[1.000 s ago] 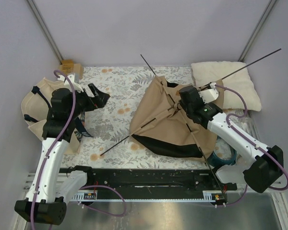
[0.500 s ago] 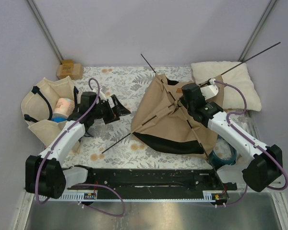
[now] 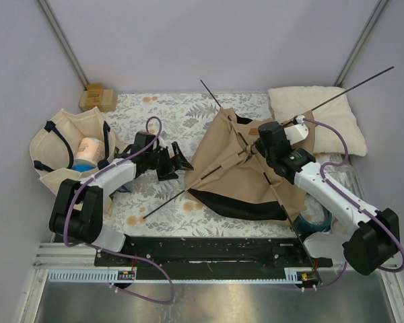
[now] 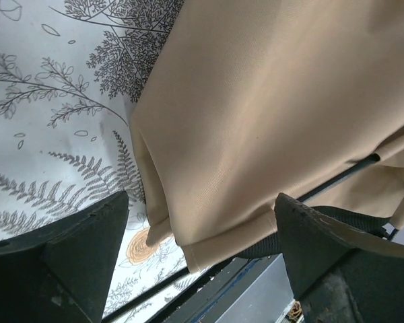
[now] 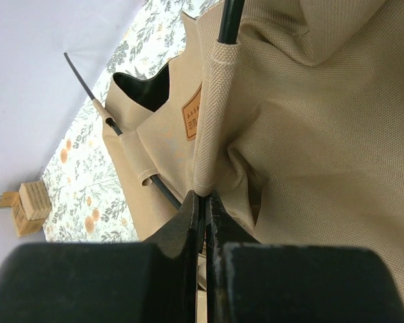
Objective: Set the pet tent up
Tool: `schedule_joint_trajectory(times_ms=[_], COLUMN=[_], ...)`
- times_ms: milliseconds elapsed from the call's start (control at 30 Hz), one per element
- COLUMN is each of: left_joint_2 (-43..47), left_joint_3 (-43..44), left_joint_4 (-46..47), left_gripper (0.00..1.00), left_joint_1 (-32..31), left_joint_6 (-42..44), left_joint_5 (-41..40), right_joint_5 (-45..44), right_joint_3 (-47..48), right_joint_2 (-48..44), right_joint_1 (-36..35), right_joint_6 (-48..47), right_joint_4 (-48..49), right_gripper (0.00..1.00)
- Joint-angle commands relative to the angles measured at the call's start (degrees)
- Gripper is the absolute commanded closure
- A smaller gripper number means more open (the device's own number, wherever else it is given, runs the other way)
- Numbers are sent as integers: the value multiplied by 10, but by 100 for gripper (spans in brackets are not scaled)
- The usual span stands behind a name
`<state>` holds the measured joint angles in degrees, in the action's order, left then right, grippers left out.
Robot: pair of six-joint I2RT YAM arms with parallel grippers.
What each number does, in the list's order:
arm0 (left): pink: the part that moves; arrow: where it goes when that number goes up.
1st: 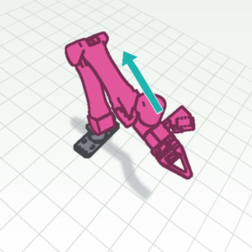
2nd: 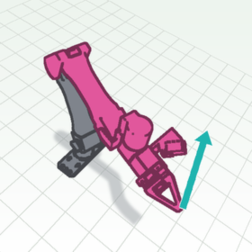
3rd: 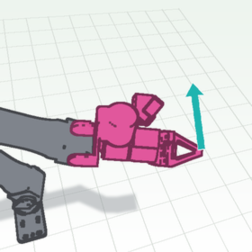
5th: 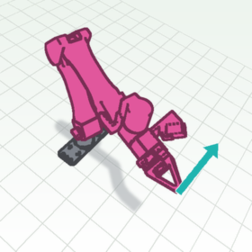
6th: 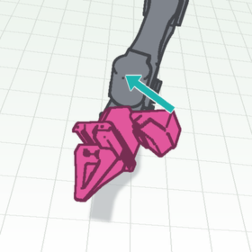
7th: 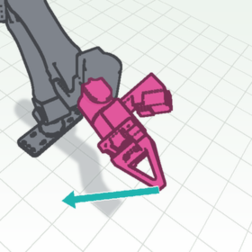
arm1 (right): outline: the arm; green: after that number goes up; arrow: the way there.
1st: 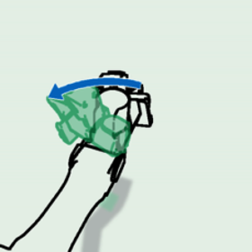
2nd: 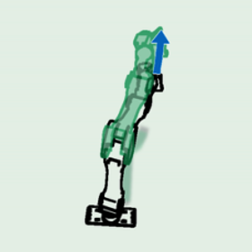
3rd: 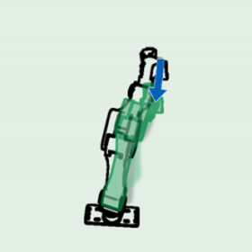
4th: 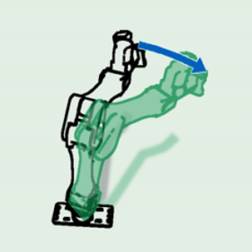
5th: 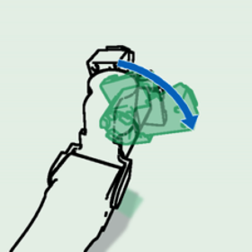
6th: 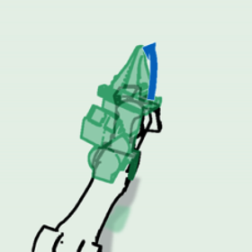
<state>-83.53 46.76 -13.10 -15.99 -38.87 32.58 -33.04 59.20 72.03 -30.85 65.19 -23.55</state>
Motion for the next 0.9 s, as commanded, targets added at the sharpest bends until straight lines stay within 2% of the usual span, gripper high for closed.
schedule_joint_trajectory(times_ms=[0,67,300,433,533,600,633,867], left_joint_2=[-29,-36,-46,-54,-56,-52,-45,27], left_joint_3=[-4,-10,2,2,5,12,19,106], left_joint_4=[79,110,113,113,113,106,87,-112], left_gripper=[10,13,27,42,66,92,100,100], left_joint_1=[-13,-18,-26,-25,-26,-25,-25,-16], left_joint_6=[-9,-24,-21,-21,-17,-16,-8,77], left_joint_5=[34,54,78,85,86,84,76,-53], right_joint_5=[4,8,16,18,19,17,15,-18], right_joint_3=[-8,-12,-17,-17,-18,-21,-22,-14], right_joint_2=[-29,-32,-29,-28,-34,-40,-44,-58], right_joint_1=[5,5,8,9,9,9,9,11], right_joint_6=[5,10,18,21,20,20,20,20], right_joint_4=[39,41,52,56,55,54,51,33], right_gripper=[100,100,100,100,100,100,100,100])
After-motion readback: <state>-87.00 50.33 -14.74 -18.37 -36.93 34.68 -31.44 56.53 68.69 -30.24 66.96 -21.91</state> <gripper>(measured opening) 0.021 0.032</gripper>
